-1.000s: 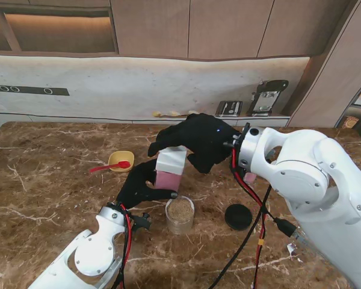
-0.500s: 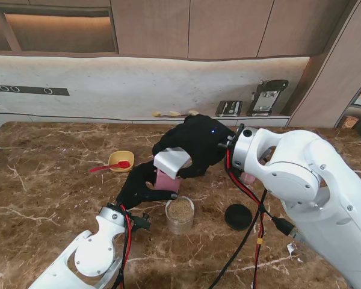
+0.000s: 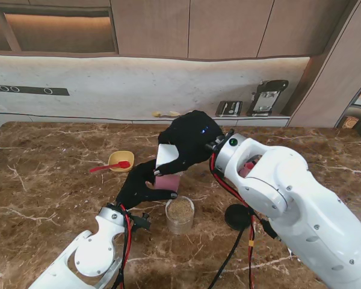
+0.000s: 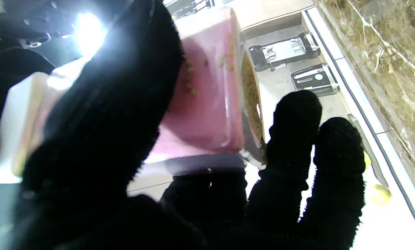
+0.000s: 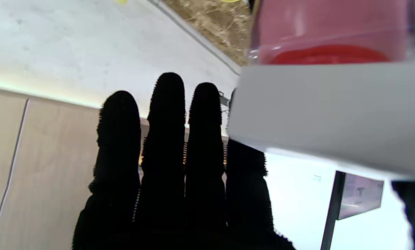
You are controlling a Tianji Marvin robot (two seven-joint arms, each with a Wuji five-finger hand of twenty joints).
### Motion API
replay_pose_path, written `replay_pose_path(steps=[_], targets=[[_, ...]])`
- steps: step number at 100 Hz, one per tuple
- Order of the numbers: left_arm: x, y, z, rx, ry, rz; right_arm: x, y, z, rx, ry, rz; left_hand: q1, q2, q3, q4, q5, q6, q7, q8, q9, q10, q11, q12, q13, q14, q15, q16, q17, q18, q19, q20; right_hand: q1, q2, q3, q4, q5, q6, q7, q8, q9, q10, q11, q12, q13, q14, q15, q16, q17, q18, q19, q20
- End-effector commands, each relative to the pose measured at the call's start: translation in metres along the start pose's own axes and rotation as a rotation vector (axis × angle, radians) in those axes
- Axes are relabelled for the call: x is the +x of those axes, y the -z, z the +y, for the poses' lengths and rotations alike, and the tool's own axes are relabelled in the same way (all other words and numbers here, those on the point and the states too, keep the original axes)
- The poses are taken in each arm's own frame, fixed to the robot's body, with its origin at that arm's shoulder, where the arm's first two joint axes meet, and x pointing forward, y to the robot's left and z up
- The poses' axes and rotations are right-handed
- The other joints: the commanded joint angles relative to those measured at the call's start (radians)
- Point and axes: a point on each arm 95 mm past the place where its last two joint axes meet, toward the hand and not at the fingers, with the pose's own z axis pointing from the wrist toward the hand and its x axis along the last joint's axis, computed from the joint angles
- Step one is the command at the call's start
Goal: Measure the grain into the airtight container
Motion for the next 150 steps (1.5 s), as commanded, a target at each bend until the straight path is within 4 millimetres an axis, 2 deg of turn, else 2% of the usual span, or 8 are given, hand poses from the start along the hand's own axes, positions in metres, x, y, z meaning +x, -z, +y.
replay_pose_path(steps=[1, 28, 56, 86, 101, 128, 143, 150], targets=[[0.001, 0.001, 0.003, 0.002, 0.007, 0.0, 0.006, 0.0, -0.006, 0.001, 0.009, -0.002, 0.171, 0.509, 0.435, 0.101, 0.353, -0.275, 0.615, 0.084, 0.184, -0.146, 0.258, 0.07, 0.019, -0.064, 0.026, 0.002, -0.013, -0.02, 0.032, 0.023, -0.075, 0.077, 0.039, 0.069, 0.031, -0.003, -0.003, -0.03, 0.031, 0.023, 0.0, -0.002, 0.052, 0.019, 0.009, 0.007, 0.023, 0.006, 0.062, -0.025], [0.001, 0.002, 0.0, 0.004, 0.004, 0.0, 0.004, 0.011, 0.004, -0.031, -0.046, -0.04, 0.171, 0.508, 0.435, 0.101, 0.354, -0.275, 0.615, 0.084, 0.184, -0.144, 0.258, 0.07, 0.019, -0.06, 0.027, 0.002, -0.013, -0.019, 0.032, 0.023, -0.154, 0.235, -0.037, 0.076, -0.249, -0.008, -0.289, -0.301, -0.17, 0.02, -0.132, -0.126, -0.119, 0.046, -0.156, -0.071, -0.129, 0.019, -0.083, -0.124], [0.001, 0.003, 0.0, 0.005, 0.003, 0.001, -0.015, 0.029, 0.024, 0.085, -0.207, 0.126, 0.171, 0.509, 0.435, 0.101, 0.354, -0.274, 0.614, 0.083, 0.185, -0.144, 0.258, 0.071, 0.02, -0.06, 0.028, 0.002, -0.012, -0.017, 0.033, 0.024, 0.465, -0.182, -0.089, 0.062, -0.465, 0.07, -0.422, -0.301, -0.531, 0.001, -0.221, -0.161, -0.507, -0.016, -0.331, -0.149, -0.421, 0.033, -0.449, -0.034], [0.001, 0.004, -0.001, -0.002, 0.0, -0.001, -0.02, 0.024, 0.017, 0.16, -0.164, 0.176, 0.171, 0.509, 0.436, 0.101, 0.353, -0.277, 0.614, 0.084, 0.186, -0.146, 0.258, 0.071, 0.021, -0.063, 0.029, 0.002, -0.011, -0.016, 0.034, 0.024, 0.687, -0.24, -0.086, 0.013, -0.524, 0.004, -0.457, -0.288, -0.638, 0.0, -0.218, -0.163, -0.62, -0.034, -0.32, -0.164, -0.525, -0.008, -0.566, -0.001], [0.001, 0.004, -0.002, -0.003, -0.002, -0.001, -0.017, 0.017, 0.012, 0.132, -0.133, 0.176, 0.17, 0.509, 0.435, 0.101, 0.353, -0.279, 0.615, 0.085, 0.185, -0.148, 0.258, 0.071, 0.021, -0.064, 0.028, 0.002, -0.011, -0.016, 0.034, 0.024, 0.581, -0.347, 0.177, -0.058, -0.362, -0.103, -0.264, -0.129, -0.504, -0.032, -0.148, -0.101, -0.551, -0.053, -0.271, -0.138, -0.479, -0.01, -0.535, 0.033], [0.0, 0.004, -0.001, -0.005, 0.0, -0.005, -0.01, 0.004, 0.003, -0.006, -0.089, 0.138, 0.171, 0.508, 0.435, 0.1, 0.352, -0.278, 0.615, 0.085, 0.185, -0.146, 0.258, 0.072, 0.02, -0.065, 0.028, 0.001, -0.011, -0.017, 0.034, 0.024, 0.263, -0.316, 0.208, -0.101, 0.113, -0.117, 0.036, -0.031, -0.075, -0.055, -0.016, 0.016, -0.241, -0.049, -0.142, -0.044, -0.339, 0.038, -0.412, 0.082], [-0.001, 0.004, 0.001, -0.005, 0.004, -0.007, -0.002, -0.004, -0.005, -0.097, -0.036, 0.095, 0.171, 0.508, 0.436, 0.1, 0.353, -0.277, 0.615, 0.085, 0.185, -0.144, 0.258, 0.071, 0.02, -0.064, 0.028, 0.001, -0.011, -0.017, 0.034, 0.024, 0.174, -0.133, 0.092, -0.071, 0.228, -0.076, 0.107, -0.129, 0.046, -0.042, 0.009, 0.018, -0.109, -0.025, -0.076, -0.01, -0.215, 0.027, -0.27, 0.06], [-0.001, 0.004, 0.001, -0.006, 0.005, -0.007, 0.001, -0.004, -0.006, -0.085, -0.027, 0.064, 0.171, 0.509, 0.435, 0.1, 0.353, -0.275, 0.614, 0.084, 0.185, -0.145, 0.258, 0.071, 0.018, -0.063, 0.027, 0.001, -0.011, -0.017, 0.033, 0.024, 0.008, 0.078, -0.033, 0.051, 0.183, -0.053, 0.047, -0.217, 0.044, -0.028, -0.01, -0.01, -0.088, -0.009, -0.076, -0.021, -0.198, 0.026, -0.225, 0.018]])
